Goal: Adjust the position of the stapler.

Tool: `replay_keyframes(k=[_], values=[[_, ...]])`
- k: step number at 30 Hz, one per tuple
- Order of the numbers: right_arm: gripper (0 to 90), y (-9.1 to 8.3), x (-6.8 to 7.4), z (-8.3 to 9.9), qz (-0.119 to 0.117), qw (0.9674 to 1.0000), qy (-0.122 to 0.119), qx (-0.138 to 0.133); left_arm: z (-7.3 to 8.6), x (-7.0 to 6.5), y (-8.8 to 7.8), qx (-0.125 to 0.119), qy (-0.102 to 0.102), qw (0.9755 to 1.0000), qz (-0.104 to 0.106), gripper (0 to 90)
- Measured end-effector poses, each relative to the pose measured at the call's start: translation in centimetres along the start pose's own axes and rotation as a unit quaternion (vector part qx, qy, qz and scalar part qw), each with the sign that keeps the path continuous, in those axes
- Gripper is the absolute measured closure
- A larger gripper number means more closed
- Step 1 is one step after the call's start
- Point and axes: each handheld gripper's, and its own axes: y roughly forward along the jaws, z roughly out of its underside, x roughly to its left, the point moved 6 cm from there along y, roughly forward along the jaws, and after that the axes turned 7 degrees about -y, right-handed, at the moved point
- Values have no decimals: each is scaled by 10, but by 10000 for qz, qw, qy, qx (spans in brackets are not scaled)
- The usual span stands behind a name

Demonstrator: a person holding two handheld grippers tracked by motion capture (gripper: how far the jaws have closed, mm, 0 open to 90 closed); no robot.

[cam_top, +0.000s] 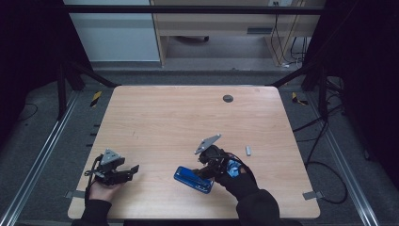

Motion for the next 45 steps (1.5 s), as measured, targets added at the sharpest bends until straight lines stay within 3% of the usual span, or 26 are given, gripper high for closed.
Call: replay_keyframes(k=[18,32,45], values=[[535,32,9,10,-312,9988,-27,385,0,0,0,37,24,10000,7,306],[607,44,10,19,-349,9976,-65,589,1,0,1,77,29,10000,14,306],[642,45,10,20,-331,9974,-151,630,1,0,1,81,32,10000,17,306]])
